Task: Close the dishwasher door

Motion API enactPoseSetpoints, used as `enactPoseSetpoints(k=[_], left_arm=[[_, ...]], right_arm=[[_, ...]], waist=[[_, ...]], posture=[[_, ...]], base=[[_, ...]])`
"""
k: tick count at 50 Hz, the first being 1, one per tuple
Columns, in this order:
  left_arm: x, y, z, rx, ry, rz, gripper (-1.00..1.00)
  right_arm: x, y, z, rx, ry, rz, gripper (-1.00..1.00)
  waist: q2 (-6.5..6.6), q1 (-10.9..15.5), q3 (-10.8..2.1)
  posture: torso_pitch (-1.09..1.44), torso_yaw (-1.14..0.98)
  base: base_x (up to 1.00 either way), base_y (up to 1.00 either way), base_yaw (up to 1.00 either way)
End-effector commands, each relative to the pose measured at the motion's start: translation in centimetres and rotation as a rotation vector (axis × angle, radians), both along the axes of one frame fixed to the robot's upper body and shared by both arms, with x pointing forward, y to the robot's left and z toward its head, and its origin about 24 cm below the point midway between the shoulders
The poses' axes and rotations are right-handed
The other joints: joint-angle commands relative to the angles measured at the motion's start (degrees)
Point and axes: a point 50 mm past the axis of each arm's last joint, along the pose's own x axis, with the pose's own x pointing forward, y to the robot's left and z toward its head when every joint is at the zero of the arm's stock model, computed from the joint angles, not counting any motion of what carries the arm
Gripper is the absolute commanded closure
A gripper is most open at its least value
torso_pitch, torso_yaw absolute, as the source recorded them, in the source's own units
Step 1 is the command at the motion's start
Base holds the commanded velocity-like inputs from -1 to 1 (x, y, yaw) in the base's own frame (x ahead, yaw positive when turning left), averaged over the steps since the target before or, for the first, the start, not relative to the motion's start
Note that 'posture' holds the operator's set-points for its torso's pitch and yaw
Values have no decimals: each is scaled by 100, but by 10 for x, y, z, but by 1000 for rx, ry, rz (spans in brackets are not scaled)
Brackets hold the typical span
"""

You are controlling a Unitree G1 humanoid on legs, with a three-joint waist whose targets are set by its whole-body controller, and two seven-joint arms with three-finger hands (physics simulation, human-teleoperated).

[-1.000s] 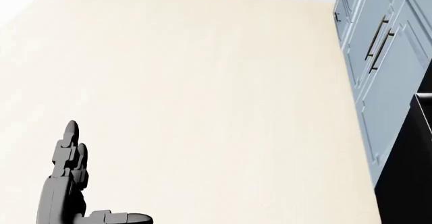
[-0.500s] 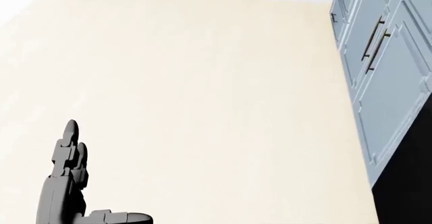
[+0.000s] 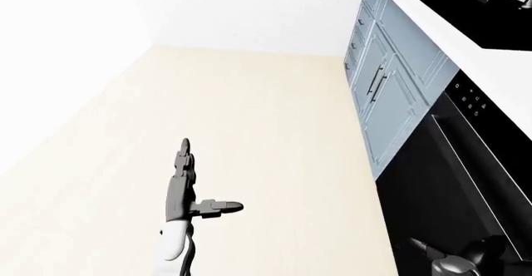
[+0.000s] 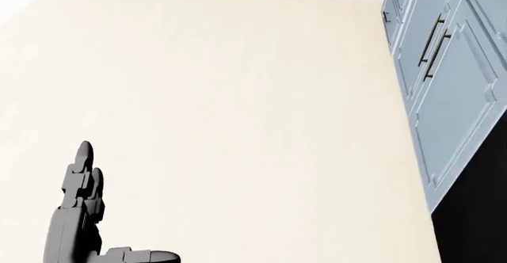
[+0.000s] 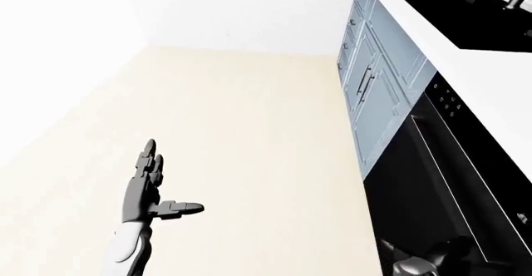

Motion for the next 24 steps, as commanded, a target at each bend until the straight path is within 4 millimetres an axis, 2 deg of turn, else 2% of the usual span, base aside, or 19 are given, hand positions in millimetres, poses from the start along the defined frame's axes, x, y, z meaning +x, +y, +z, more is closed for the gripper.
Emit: enactPoseSetpoints(k=[1, 24], left_arm=[[4, 0, 17, 10, -90, -5, -100], [4, -1, 17, 12, -88, -6, -100]], right_arm=[[4, -22, 23, -121, -71, -73, -100], [-2, -36, 33, -143, -81, -107, -100]], waist=[[-106, -46, -104], [-88, -6, -143]], posture=[[0, 0], [0, 0]], base=[[0, 0, 0], [0, 0, 0]])
